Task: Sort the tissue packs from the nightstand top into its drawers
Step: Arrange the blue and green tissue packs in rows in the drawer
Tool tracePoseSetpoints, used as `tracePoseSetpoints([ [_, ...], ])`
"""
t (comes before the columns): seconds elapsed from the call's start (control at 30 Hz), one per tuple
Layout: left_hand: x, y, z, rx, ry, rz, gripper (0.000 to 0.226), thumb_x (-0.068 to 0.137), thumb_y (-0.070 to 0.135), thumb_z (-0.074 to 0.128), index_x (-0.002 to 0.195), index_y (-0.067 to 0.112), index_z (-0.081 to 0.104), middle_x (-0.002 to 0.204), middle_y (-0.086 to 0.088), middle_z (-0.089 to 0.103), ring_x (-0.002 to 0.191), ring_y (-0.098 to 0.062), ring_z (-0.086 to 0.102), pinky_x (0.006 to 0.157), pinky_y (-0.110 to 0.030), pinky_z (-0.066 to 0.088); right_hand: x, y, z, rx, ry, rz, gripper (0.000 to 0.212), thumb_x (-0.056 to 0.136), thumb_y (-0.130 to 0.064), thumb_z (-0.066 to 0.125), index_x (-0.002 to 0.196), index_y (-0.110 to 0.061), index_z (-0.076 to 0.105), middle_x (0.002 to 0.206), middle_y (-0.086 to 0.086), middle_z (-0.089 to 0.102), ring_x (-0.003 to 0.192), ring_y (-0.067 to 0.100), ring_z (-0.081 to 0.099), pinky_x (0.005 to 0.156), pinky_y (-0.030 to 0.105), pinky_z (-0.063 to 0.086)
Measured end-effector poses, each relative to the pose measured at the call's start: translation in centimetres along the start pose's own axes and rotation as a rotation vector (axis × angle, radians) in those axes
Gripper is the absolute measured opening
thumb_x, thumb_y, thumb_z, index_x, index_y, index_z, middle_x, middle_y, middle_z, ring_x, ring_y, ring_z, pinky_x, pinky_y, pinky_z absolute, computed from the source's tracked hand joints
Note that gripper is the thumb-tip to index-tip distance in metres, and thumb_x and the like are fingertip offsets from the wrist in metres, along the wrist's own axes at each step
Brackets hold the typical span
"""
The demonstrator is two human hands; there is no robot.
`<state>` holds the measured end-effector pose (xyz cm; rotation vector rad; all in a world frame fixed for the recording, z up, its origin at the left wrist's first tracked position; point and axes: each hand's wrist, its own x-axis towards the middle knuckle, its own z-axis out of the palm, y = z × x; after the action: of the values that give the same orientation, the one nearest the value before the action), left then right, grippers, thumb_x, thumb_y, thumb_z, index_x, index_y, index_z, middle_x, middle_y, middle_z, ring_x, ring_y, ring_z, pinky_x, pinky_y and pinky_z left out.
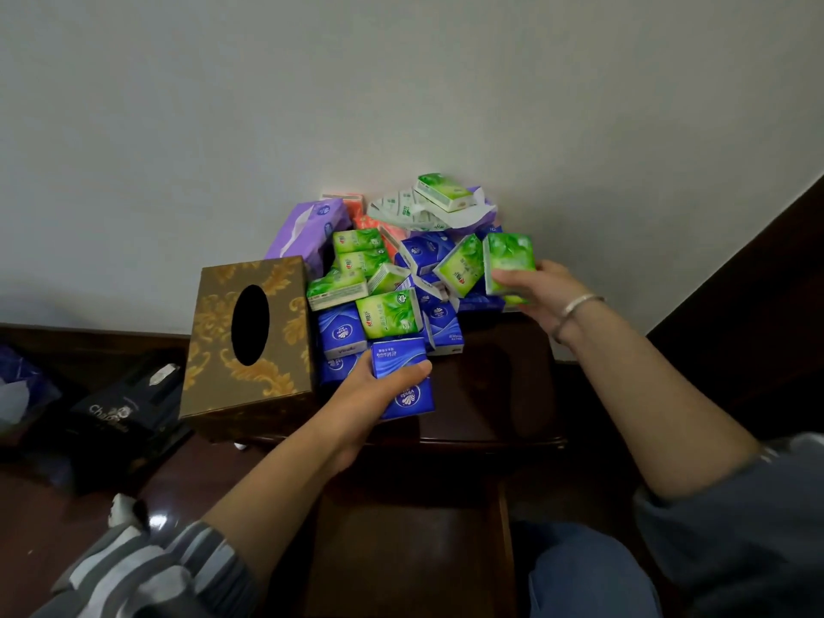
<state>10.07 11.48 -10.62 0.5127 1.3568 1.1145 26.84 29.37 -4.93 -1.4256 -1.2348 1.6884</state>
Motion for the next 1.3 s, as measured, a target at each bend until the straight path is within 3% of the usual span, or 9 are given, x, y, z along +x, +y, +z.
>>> tracePoseSetpoints([
  [0.13,-0.1,-0.2,-0.5,0.0,0.024,-0.006,0.07,0.059,0.042,0.086,0.12,0.028,0.056,0.107,0.0,0.074,0.096,-0.018,0.072,0.091,-0.042,0.055,1.9,-0.6,4.6,0.014,0.079,0.0,0.051,0.077,-0.004,0.072,0.123,-0.003,0.049,0.109,0.008,0.06,0.068,0.007,0.053,0.042,0.015,0.042],
  [0.2,-0.3,-0.3,-0.9,0.003,0.018,-0.007,0.07,0.059,0.042,0.087,0.12,0.028,0.056,0.106,0.001,0.074,0.096,-0.017,0.072,0.089,-0.04,0.056,2.8,-0.1,5.9,0.028,0.122,-0.005,0.054,0.074,-0.001,0.074,0.121,-0.002,0.048,0.116,0.012,0.061,0.075,0.012,0.058,0.052,0.016,0.047],
  [0.3,-0.4,-0.6,-1.2,0.008,0.005,-0.007,0.069,0.061,0.042,0.086,0.122,0.027,0.055,0.108,0.0,0.074,0.097,-0.018,0.072,0.09,-0.042,0.056,3.9,0.7,6.8,0.049,0.223,0.013,0.066,0.066,0.003,0.077,0.124,-0.003,0.045,0.122,0.017,0.058,0.104,0.031,0.059,0.078,0.04,0.055],
  [0.53,-0.9,-0.8,-1.1,-0.025,0.012,-0.022,0.066,0.066,0.037,0.084,0.123,0.023,0.055,0.107,-0.003,0.074,0.096,-0.019,0.072,0.087,-0.039,0.057,4.0,1.2,7.7,0.081,0.304,0.08,0.08,0.063,0.0,0.078,0.132,-0.008,0.038,0.135,0.017,0.047,0.115,0.038,0.053,0.084,0.053,0.054],
  [0.73,-1.9,-0.7,-1.4,-0.025,0.026,-0.031,0.068,0.066,0.035,0.084,0.125,0.021,0.053,0.11,-0.006,0.072,0.099,-0.022,0.071,0.092,-0.044,0.055,3.5,0.2,7.5,0.231,0.29,0.051,0.062,0.066,0.008,0.073,0.122,0.003,0.049,0.119,0.019,0.061,0.093,0.032,0.063,0.062,0.04,0.054],
  [0.9,-3.5,-0.4,-1.6,-0.015,-0.029,-0.028,0.066,0.067,0.035,0.081,0.125,0.02,0.053,0.111,-0.006,0.072,0.1,-0.022,0.07,0.089,-0.041,0.056,0.3,0.6,5.4,0.436,0.118,0.018,0.045,0.079,0.003,0.064,0.121,-0.005,0.053,0.107,0.009,0.061,0.091,0.021,0.06,0.067,0.033,0.049],
  [1.03,-5.7,-1.0,-2.5,-0.045,-0.107,-0.038,0.06,0.069,0.037,0.075,0.123,0.019,0.055,0.109,-0.005,0.073,0.096,-0.02,0.072,0.072,-0.031,0.059,-5.0,1.8,2.3,0.849,-0.115,-0.016,0.019,0.08,0.0,0.059,0.095,-0.011,0.061,0.094,0.008,0.067,0.093,0.024,0.062,0.081,0.035,0.053],
  [1.2,-9.0,-5.6,-6.3,-0.056,-0.139,-0.13,0.06,0.067,0.052,0.07,0.117,0.022,0.06,0.099,-0.004,0.075,0.085,-0.013,0.073,0.067,-0.024,0.057,-12.8,7.3,-2.6,0.803,-0.437,0.031,0.053,0.043,-0.014,0.09,0.094,-0.013,0.076,0.108,0.008,0.072,0.1,0.025,0.068,0.089,0.043,0.052],
  [1.3,-10.3,-10.5,-8.7,0.006,-0.005,-0.22,0.068,0.061,0.05,0.076,0.119,0.022,0.056,0.092,-0.005,0.075,0.077,-0.014,0.072,0.064,-0.027,0.057,-15.8,12.7,-4.0,0.629,-0.504,0.163,0.055,0.05,-0.016,0.087,0.104,-0.013,0.073,0.113,0.012,0.069,0.103,0.028,0.067,0.08,0.047,0.056],
])
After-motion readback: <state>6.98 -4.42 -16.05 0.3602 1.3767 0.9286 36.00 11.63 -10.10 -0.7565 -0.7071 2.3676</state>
